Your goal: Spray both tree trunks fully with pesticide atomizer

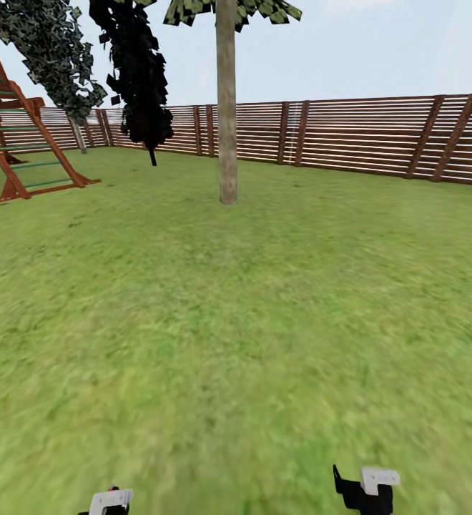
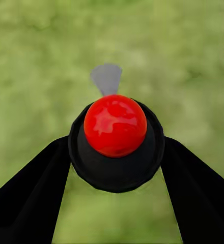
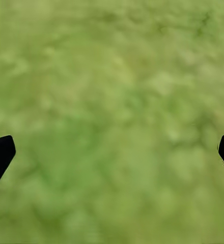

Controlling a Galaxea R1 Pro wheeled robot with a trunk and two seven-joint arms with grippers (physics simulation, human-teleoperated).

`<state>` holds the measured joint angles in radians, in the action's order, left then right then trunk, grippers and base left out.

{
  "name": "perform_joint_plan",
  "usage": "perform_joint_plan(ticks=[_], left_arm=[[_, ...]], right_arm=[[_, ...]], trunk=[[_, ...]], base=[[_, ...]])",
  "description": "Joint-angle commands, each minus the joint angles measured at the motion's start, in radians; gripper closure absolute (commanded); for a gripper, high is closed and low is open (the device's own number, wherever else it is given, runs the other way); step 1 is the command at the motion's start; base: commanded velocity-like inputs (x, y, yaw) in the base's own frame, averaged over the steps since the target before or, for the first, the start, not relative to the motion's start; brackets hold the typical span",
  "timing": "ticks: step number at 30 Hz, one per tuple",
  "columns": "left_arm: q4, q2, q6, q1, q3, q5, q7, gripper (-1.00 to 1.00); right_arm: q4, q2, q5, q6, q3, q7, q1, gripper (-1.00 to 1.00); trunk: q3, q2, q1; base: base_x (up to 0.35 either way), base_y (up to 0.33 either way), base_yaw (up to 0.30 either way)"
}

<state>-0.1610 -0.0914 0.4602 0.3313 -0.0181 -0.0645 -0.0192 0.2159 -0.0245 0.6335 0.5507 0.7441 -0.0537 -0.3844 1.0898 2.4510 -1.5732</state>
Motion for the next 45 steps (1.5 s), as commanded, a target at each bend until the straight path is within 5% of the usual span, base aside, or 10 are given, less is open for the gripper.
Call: perform_joint_plan(ticks=[1, 45], left_arm=[[0.000, 0.000, 0.000, 0.000, 0.000, 0.000, 0.001, 1.00], [0.000, 0.000, 0.000, 0.000, 0.000, 0.000, 0.001, 1.00]], right_arm=[[0.000, 0.000, 0.000, 0.000, 0.000, 0.000, 0.000, -1.00], [0.000, 0.000, 0.000, 0.000, 0.000, 0.000, 0.000, -1.00]], trunk=[[0.000, 0.000, 0.000], [0.000, 0.000, 0.000]], base=[[0.339, 0.000, 0.000], [0.339, 0.000, 0.000]])
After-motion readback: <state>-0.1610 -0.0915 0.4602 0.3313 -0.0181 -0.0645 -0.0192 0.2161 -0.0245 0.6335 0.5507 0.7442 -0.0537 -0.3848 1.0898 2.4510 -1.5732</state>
